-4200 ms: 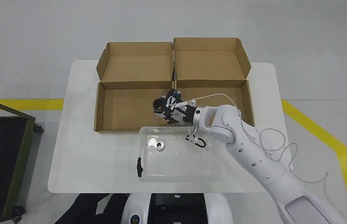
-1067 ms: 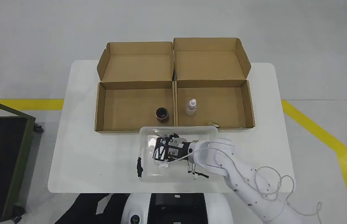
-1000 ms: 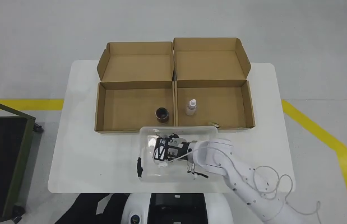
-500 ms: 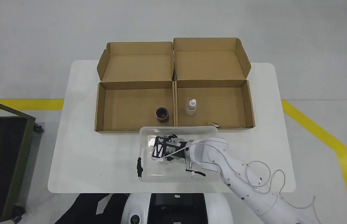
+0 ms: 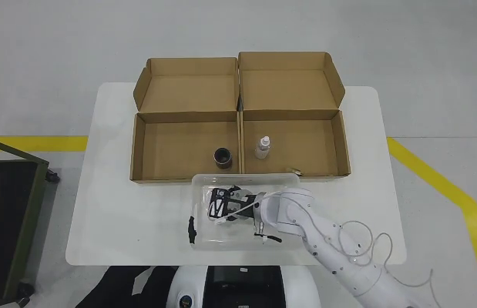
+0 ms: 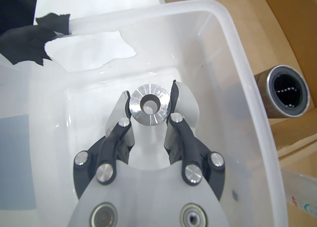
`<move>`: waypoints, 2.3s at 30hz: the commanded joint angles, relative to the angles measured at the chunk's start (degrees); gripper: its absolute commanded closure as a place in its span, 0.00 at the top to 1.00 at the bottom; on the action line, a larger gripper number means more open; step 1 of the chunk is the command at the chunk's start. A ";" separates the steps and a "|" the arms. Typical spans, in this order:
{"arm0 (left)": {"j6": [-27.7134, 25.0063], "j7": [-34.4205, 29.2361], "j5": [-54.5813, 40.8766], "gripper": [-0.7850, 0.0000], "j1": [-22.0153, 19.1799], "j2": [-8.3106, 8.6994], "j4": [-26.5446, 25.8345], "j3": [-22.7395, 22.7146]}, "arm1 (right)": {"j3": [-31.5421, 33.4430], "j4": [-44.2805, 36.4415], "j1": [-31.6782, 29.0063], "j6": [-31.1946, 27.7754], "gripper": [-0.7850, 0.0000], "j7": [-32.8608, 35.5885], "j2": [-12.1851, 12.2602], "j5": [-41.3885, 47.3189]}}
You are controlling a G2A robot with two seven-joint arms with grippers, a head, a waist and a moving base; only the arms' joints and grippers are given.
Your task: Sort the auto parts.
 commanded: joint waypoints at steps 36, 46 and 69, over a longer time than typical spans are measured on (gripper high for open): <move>0.00 0.00 0.00 1.00 0.00 0.00 0.00 0.00 | 18.92 -24.05 -12.46 1.30 0.00 -33.22 3.52 6.36; 0.00 0.00 0.00 1.00 0.00 0.00 0.00 0.00 | 21.36 -24.79 -12.77 1.92 0.00 -40.27 3.40 11.54; 0.00 0.00 0.00 1.00 0.00 0.00 0.00 0.00 | 19.05 -22.52 -12.53 5.30 0.00 -36.88 3.03 5.86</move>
